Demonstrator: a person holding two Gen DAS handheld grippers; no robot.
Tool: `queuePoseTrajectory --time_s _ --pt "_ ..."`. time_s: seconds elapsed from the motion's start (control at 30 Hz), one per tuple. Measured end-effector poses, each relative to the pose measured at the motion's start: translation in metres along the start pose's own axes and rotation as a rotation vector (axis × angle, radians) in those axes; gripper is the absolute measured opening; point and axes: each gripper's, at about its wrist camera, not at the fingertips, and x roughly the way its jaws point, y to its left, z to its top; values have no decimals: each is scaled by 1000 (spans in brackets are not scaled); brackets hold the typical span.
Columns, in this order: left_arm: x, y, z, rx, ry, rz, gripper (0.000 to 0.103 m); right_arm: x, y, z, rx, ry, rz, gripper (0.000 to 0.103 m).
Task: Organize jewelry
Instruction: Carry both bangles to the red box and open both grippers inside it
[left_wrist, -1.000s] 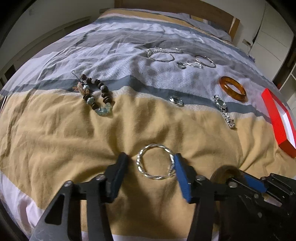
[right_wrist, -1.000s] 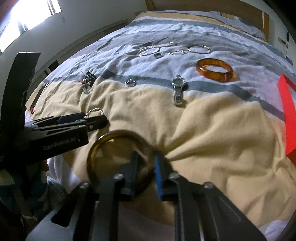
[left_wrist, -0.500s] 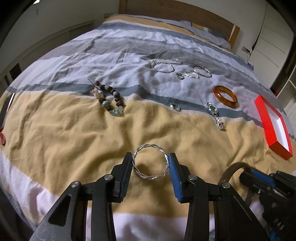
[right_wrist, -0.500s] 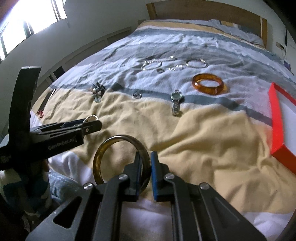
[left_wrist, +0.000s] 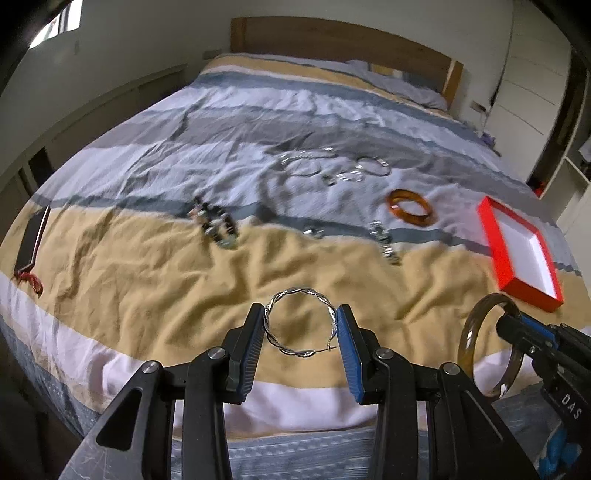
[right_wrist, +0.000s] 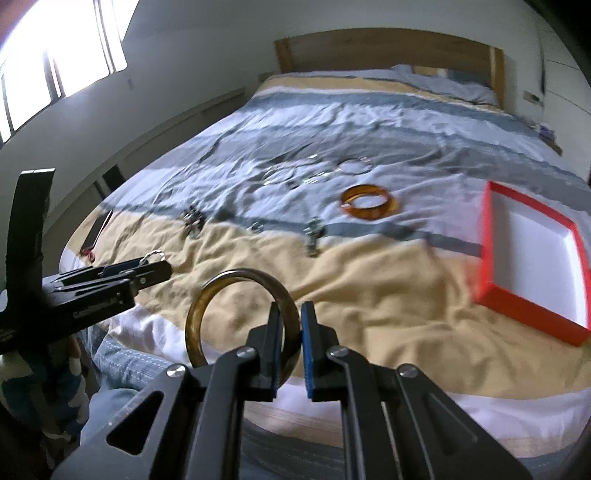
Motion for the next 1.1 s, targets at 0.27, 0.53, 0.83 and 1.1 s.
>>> queuePoseTrajectory --time_s 0.27,0.53,0.83,1.1 --pt "2 -76 16 92 -3 -92 39 -52 -86 9 124 -84 -133 9" --pt "25 -182 41 216 5 -231 39 -82 -192 24 203 -122 -294 9" --pt "88 -289 60 342 60 -334 39 -55 -282 22 245 -50 -382 9" --pt "148 -331 50 387 150 -358 39 -14 -306 15 186 40 -392 9"
